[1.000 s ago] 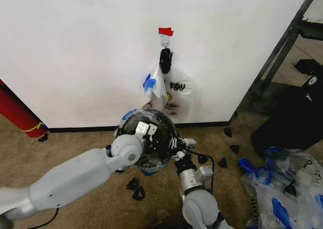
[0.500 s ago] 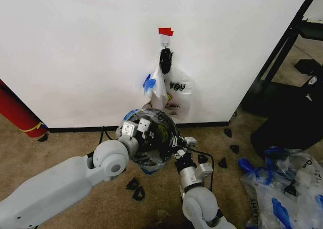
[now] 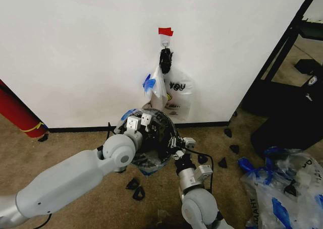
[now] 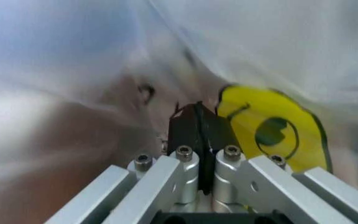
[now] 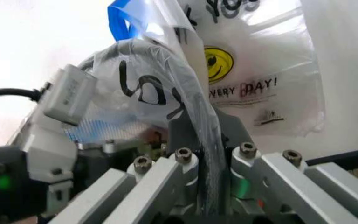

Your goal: Pick up the garbage bag from the wall and place it over the trash bin.

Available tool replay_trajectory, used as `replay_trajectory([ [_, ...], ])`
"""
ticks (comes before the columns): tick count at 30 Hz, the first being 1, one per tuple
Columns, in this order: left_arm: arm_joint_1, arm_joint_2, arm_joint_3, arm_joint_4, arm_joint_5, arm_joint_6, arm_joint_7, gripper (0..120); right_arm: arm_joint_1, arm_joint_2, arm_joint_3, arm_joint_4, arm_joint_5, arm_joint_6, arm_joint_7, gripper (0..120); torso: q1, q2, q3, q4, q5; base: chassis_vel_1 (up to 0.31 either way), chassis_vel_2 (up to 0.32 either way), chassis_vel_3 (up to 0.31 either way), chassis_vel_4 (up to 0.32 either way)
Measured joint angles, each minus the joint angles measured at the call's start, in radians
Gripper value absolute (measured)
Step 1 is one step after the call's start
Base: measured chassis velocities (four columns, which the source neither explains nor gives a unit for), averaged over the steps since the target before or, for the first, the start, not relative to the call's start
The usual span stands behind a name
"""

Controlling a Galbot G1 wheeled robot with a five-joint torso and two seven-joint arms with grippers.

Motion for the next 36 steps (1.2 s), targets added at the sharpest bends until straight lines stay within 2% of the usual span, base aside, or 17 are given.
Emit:
replay_trajectory([
  [6, -0.009, -0.041, 0.02, 0.073, 0.049, -0.02, 0.021, 0, 0.002, 0.003, -0.006, 0.007, 0.001, -0.001, -0.005, 0, 0.0, 0.0, 0.0, 0.0, -0.0001, 0.0, 0.0, 0.0, 0.0],
  [12, -0.008, -0.055, 0.029, 0.107, 0.065, -0.031, 0.032, 0, 0.001, 0.001, -0.006, 0.011, 0.01, -0.004, -0.005, 0, 0.0, 0.0, 0.0, 0.0001, -0.0002, 0.0, 0.0, 0.0, 0.0],
  [22, -0.037, -0.062, 0.081, 0.118, 0.066, 0.002, 0.045, 0, 0.002, -0.005, -0.011, 0.018, -0.003, -0.009, -0.014, 0, 0.0, 0.0, 0.0, 0.0001, -0.0001, 0.0, 0.0, 0.0, 0.0],
  [36, -0.053, -0.078, 0.095, 0.172, 0.06, 0.033, 0.042, 0, -0.01, -0.008, -0.017, 0.029, -0.014, -0.008, -0.028, 0, 0.0, 0.0, 0.0, 0.0, -0.0002, 0.0, 0.0, 0.0, 0.0],
])
